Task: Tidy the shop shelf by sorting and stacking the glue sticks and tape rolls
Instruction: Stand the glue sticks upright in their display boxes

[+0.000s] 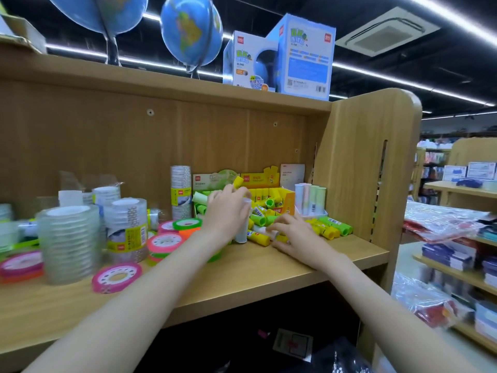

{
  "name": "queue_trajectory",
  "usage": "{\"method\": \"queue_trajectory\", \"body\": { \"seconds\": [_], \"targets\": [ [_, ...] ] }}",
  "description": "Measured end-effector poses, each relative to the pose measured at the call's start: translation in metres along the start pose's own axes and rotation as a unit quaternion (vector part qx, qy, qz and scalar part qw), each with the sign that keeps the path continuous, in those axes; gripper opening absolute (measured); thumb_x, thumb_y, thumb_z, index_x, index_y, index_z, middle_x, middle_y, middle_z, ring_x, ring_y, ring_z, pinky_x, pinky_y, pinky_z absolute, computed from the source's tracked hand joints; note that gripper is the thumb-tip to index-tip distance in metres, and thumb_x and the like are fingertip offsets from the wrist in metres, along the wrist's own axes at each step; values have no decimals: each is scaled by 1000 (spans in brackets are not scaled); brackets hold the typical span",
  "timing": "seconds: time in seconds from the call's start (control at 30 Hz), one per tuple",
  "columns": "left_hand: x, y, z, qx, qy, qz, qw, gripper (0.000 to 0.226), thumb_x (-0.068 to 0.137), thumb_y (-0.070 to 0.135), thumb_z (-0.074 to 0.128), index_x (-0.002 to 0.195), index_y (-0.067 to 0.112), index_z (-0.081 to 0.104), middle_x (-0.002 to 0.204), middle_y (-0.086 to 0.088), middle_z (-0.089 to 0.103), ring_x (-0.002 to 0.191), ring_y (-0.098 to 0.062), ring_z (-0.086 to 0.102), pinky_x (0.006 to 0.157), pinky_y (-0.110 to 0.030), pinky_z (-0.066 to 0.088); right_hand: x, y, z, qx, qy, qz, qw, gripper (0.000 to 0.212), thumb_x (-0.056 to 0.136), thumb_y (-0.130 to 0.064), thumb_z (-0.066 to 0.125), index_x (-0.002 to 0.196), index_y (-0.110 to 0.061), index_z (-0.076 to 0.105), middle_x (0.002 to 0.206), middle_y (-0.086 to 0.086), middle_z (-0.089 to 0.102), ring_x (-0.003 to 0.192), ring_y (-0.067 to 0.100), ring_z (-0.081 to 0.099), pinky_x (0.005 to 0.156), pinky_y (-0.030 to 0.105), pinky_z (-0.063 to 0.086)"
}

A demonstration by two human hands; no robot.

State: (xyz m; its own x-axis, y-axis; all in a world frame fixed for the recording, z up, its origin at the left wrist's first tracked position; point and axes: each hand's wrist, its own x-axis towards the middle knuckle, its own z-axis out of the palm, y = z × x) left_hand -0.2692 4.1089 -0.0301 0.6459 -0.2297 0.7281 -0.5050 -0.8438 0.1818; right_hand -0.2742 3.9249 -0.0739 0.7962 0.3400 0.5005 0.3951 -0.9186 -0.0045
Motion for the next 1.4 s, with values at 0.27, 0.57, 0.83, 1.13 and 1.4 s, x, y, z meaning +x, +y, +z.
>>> {"method": "queue_trajectory", "body": {
  "seconds": [0.27, 0.57, 0.83, 1.13, 1.4],
  "targets": [
    [-7, 24, 2, -164, 109, 7, 980, 28, 100, 18, 35, 117, 9, 56, 108, -9, 40, 70, -26, 55, 71, -34, 43, 7, 8, -1, 137, 124, 73, 980, 21, 83, -6, 53, 99, -13, 65, 81, 4, 57, 89, 24, 52, 75, 32, 37],
    [-12, 12, 24, -177, -34, 5, 984, 28, 99, 23, 40, 123, 16, 54, 104, -7, 44, 93, -27, 55, 80, -32, 38, 8, 5, 3, 137, 62, 21, 988, 21, 83, -26, 64, 101, -19, 64, 87, -3, 62, 87, 18, 53, 79, 30, 42],
    [-7, 18, 37, -206, -37, 21, 978, 25, 89, 24, 60, 111, 14, 57, 92, -3, 64, 87, -23, 58, 75, -36, 44, 6, 20, -13, 545, 334, 278, 716, 12, 91, -10, 53, 80, -15, 52, 73, 8, 56, 52, 14, 55, 42, 18, 43],
    [3, 35, 70, -41, -134, 161, 977, 61, 84, 66, 21, 133, 37, 46, 132, 11, 47, 124, -10, 37, 100, -28, 12, 4, 37, -9, 667, 311, 297, 609, 16, 86, 2, 57, 77, -6, 46, 79, 13, 52, 73, 20, 65, 73, 27, 52],
    [10, 25, 84, 92, -162, 175, 967, 95, 61, 73, -10, 146, 39, 14, 147, 12, 30, 137, -14, 23, 113, -45, 3, 4, 57, -12, 541, 273, 286, 742, 18, 85, -21, 65, 78, -10, 53, 75, 7, 50, 70, 16, 45, 65, 26, 39]
  ]
}}
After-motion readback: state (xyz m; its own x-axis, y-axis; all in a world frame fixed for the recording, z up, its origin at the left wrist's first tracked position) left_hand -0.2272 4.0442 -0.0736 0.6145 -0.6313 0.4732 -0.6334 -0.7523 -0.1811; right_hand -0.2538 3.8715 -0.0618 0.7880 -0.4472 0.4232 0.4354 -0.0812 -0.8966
